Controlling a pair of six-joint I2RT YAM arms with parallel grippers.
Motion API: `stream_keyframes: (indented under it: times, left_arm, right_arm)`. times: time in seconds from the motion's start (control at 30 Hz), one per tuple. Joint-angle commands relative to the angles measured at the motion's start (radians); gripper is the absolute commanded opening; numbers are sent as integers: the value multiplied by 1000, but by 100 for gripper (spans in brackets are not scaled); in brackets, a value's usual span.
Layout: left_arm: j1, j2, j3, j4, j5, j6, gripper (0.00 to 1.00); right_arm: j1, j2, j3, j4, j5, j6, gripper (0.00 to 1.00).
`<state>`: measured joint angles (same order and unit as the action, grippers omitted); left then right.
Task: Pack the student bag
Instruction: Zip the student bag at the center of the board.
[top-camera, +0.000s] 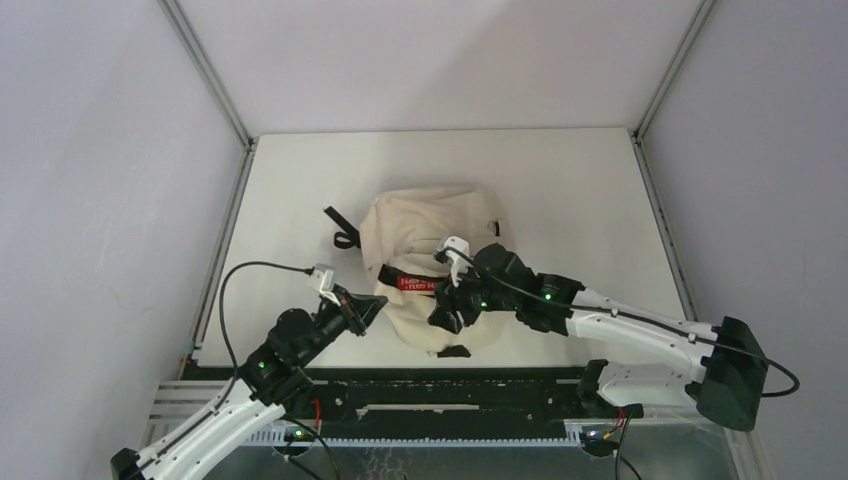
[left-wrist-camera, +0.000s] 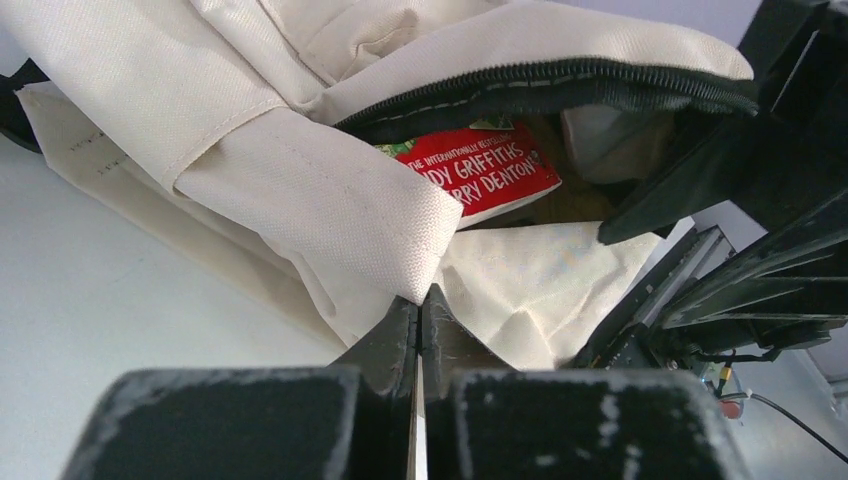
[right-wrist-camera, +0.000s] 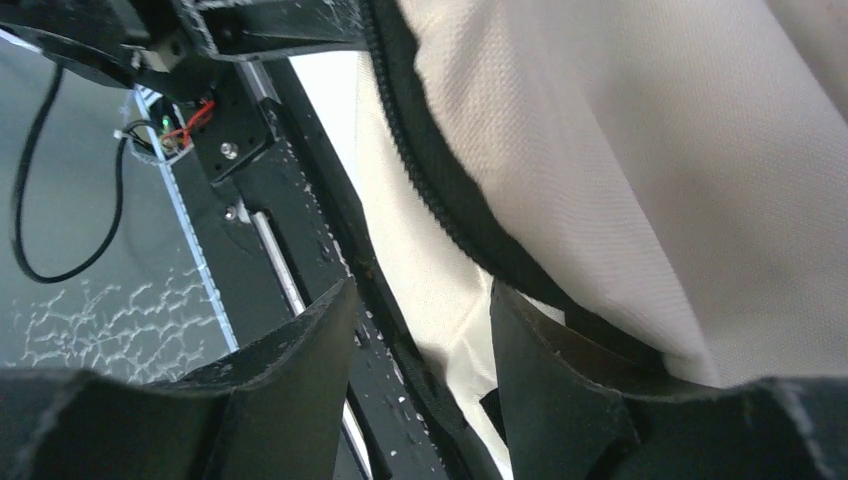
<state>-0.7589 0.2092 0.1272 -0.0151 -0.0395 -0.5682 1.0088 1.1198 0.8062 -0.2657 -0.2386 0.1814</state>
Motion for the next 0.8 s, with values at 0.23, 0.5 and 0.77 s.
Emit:
stream_keyframes:
  times: [0.23,0.5,0.77]
  left_arm:
    - [5,17,35,215,11,20,0]
    - [5,-9,32,202,-16,25,0]
    - [4,0,34,194,-19,24,0]
  right_arm:
    - [-38,90,53,-14,134,33,67]
    - [-50,140,56,-62,260,42,71]
    - [-15,197,56,-92,225,28,67]
